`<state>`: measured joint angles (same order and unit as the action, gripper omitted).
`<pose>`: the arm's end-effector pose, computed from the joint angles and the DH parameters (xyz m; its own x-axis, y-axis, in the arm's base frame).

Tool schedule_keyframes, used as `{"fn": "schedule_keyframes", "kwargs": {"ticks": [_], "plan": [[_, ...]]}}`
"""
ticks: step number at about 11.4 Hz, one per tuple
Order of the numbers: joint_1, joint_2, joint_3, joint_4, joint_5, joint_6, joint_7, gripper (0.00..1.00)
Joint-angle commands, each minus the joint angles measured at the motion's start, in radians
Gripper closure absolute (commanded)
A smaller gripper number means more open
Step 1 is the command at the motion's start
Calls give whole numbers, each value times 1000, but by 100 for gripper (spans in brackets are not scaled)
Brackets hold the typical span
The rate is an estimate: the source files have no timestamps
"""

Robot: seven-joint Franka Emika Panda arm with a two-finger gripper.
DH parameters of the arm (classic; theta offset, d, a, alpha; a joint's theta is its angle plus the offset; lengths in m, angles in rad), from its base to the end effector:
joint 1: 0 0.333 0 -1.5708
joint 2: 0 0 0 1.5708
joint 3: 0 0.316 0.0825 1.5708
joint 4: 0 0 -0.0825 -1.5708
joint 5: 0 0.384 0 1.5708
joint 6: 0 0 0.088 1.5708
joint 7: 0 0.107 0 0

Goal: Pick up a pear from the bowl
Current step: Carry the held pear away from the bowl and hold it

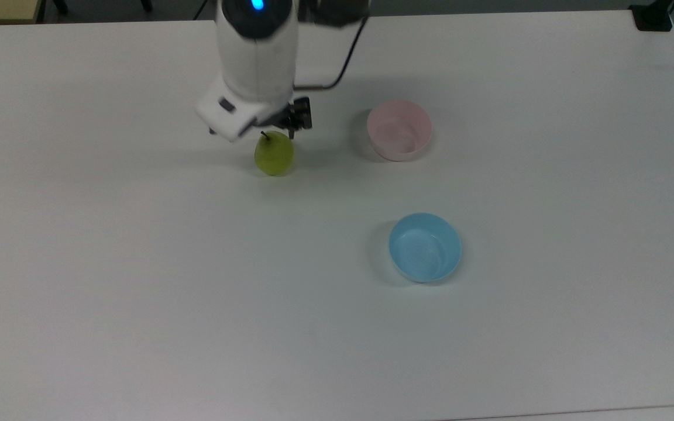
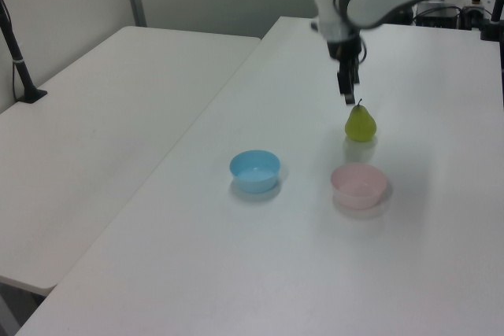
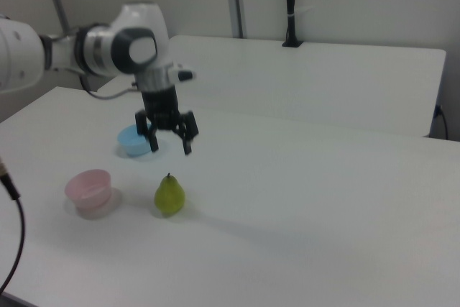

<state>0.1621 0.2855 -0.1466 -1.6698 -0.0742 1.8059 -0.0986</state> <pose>0.6259 0.0111 0.4287 0.9790 0.1299 -0.1572 0.1459 -0.9848 0.0947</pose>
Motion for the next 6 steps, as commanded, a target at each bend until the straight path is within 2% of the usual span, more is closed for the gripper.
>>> {"fn": "schedule_keyframes", "kwargs": {"ticks": [1,4,6], "plan": [[-25,-189,10,-44,2,-61,113,0],[-58,-246,25,-42,2,-88,131,0],[-68,-249,27,-42,2,-88,132,0]]}}
